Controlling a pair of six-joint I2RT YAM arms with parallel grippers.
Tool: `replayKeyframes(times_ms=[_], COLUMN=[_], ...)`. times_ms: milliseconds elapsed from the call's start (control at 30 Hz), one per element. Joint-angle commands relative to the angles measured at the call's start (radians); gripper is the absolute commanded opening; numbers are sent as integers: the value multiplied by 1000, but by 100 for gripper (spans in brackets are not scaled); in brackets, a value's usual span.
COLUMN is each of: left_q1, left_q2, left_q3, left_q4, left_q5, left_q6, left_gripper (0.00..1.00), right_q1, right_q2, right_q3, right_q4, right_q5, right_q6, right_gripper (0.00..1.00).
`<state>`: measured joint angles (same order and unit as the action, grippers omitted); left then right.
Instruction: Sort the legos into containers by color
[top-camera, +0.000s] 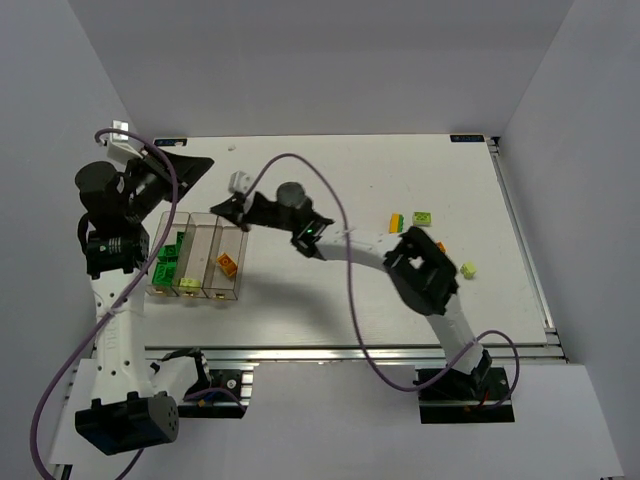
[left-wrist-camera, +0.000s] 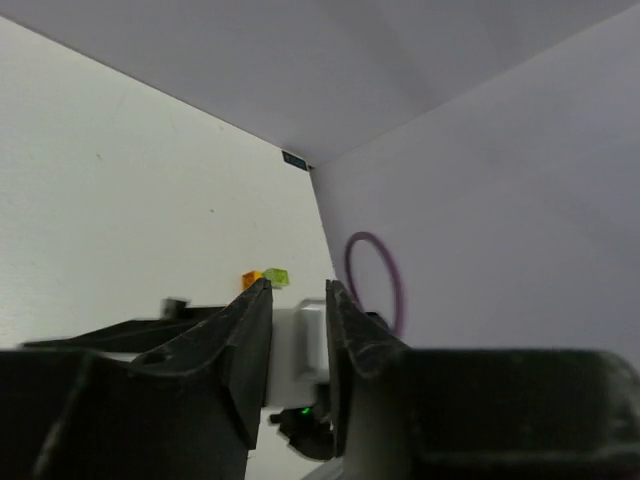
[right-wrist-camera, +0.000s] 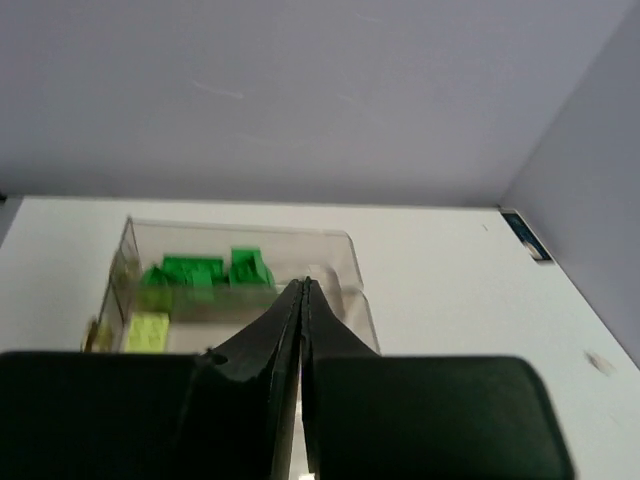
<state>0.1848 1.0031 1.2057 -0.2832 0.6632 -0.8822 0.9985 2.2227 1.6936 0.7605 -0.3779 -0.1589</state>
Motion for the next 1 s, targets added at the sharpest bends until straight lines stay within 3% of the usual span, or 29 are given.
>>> replayKeyframes(times_ms=[0,67,100,167,233,300,400,500,533,633,667,733,800,967], left_q1=[-5,-22,-54,-122,-292,-420,-528,-599,-617,-691,-709,-768,-823,-921], left_q2=[-12,-15,-12,12,78,136,264,414,452,604,642,753,852,1035], left_q3=[-52,-96,-107,-136,-143,-126,-78,22,52,173,205,305,372,624], left_q4=[77,127,142,167,152,125,78,-28,-84,-155,-172,-220,-270,-416], left_q5=[21,-5,-17,-89,-190,-246,-312,-378,-396,-462,-476,-514,-559,-643], left_q6=[-32,-56,-61,-64,-46,-17,29,94,106,135,149,172,190,267], left_gripper=[40,58,62,69,71,73,73,73,72,65,61,57,58,67], right_q1=[-111,-170,-232,-305,-417,-530,-694,-835,-868,-983,-1006,-1070,-1101,-1163], right_q2=[-194,-314,-355,-458,-527,-561,-615,-637,-637,-644,-650,-669,-676,-630], right_q3=[-201,-332,-372,-452,-457,-431,-408,-385,-376,-393,-405,-445,-466,-488], right_q4=[-39,-165,-203,-315,-491,-608,-798,-992,-1033,-1153,-1167,-1196,-1214,-1236], right_q5=[-104,-128,-128,-124,-105,-78,-125,-222,-242,-328,-335,-308,-256,-222], right_q6=[-20,-37,-50,-77,-114,-120,-117,-120,-113,-58,-41,-28,-50,-97], right_gripper=[7,23,29,53,89,89,88,73,60,40,40,50,67,74])
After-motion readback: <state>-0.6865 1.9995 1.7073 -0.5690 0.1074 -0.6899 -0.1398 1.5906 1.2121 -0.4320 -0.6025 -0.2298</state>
